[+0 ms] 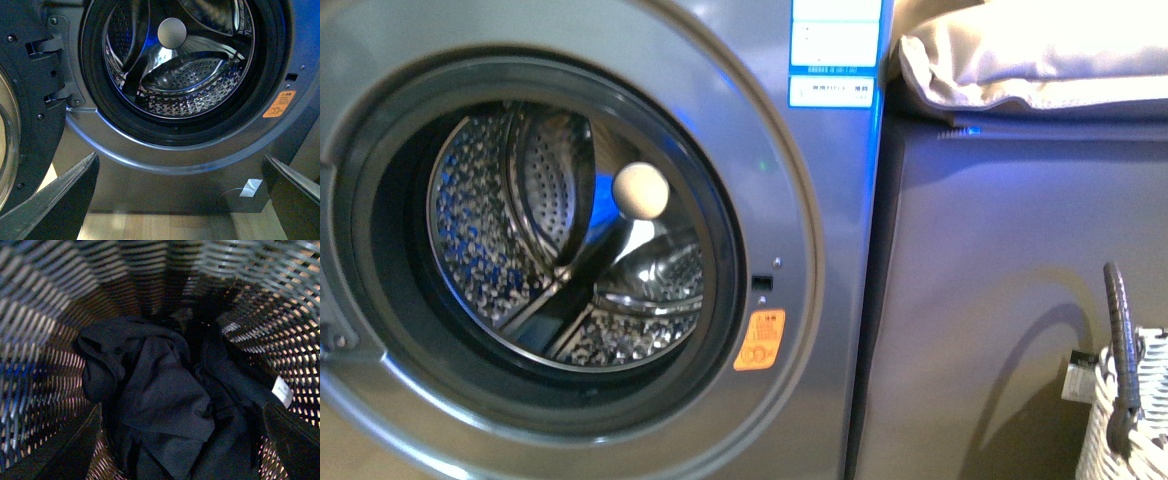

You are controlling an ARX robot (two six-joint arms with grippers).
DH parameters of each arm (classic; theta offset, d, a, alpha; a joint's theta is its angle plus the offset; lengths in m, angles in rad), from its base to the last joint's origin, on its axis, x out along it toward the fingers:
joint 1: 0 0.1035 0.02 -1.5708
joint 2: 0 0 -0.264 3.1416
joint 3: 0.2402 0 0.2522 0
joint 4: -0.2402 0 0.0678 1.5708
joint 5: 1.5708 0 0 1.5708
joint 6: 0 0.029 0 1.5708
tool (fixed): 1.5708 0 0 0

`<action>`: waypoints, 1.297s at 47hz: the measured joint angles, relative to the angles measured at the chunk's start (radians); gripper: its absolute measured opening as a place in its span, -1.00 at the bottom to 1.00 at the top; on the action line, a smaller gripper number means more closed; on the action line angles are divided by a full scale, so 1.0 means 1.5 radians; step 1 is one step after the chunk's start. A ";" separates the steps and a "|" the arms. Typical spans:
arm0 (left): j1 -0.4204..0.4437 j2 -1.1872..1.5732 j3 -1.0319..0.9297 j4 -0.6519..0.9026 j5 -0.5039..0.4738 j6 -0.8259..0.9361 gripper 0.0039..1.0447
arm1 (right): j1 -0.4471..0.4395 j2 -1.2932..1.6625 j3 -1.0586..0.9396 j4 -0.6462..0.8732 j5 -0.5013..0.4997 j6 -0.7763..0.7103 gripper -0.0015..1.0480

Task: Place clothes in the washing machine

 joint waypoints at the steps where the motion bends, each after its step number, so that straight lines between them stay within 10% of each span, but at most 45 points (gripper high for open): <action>1: 0.000 0.000 0.000 0.000 0.000 0.000 0.88 | 0.000 0.011 0.000 0.005 0.001 0.001 0.85; 61: 0.000 0.000 0.000 0.000 0.000 0.000 0.88 | -0.036 0.312 0.105 0.062 0.060 0.000 0.85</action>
